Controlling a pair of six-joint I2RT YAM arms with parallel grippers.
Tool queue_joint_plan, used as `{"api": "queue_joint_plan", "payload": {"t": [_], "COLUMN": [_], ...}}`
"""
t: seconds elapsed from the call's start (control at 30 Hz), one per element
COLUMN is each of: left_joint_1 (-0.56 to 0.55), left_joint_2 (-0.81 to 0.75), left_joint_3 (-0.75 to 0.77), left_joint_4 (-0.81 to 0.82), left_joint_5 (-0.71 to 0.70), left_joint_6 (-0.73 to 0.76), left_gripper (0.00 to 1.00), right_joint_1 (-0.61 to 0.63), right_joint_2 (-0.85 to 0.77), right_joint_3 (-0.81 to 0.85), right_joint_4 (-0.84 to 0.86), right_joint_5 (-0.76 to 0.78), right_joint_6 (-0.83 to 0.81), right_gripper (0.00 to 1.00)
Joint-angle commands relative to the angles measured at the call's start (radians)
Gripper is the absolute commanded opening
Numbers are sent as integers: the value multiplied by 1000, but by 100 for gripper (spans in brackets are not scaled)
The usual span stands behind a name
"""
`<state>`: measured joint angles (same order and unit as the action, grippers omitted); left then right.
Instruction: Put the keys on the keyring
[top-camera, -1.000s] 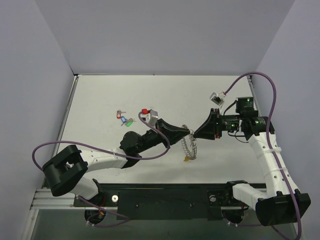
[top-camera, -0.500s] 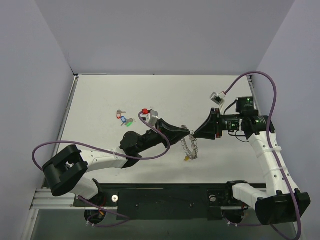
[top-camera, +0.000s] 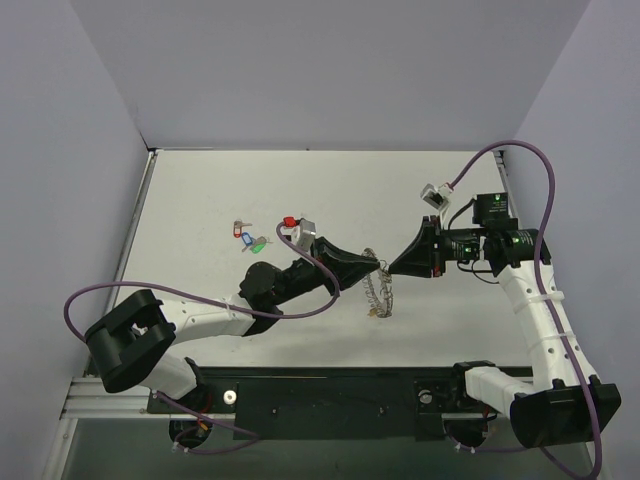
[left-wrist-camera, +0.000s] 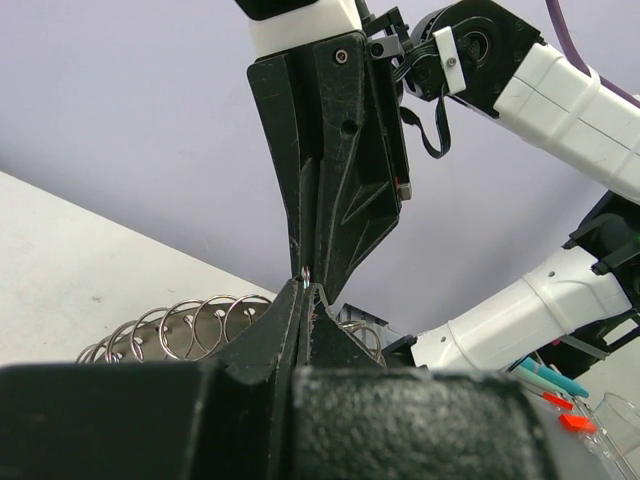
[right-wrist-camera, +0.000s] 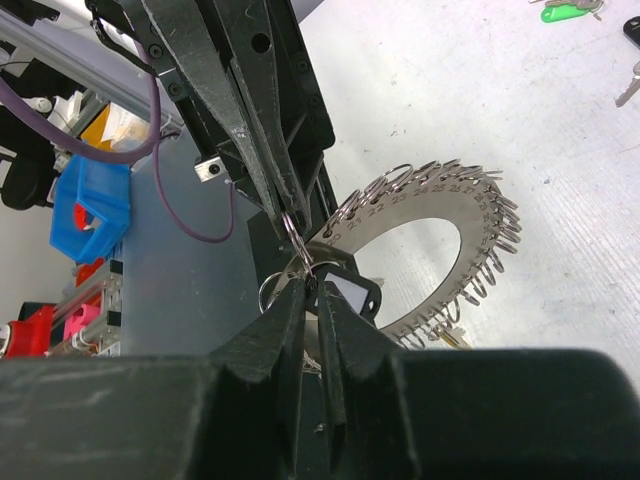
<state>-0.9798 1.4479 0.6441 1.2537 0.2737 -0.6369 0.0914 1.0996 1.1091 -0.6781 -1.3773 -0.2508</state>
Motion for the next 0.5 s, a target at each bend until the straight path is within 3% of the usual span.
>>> {"api": "queue_joint_plan", "payload": {"t": [0.0,0.1,0.47], "left_joint_1": [7,7,20], "left_joint_2": [-11,-9,-9], "left_joint_3": [55,55,62], "left_joint_4": [276,283,309], "left_joint_5": [12,12,56], "left_joint_6": [-21,-21,-20], "left_gripper": [0,0,0], "right_joint_1": [2,2,34], "right_joint_2": [5,0,-13], "right_joint_3": [32,29,-38], "right_joint_4": [-20,-20,149], "right_joint_5": [-48,-31,23], "right_joint_6": [-38,-36,146], "right_gripper": [5,0,0]}}
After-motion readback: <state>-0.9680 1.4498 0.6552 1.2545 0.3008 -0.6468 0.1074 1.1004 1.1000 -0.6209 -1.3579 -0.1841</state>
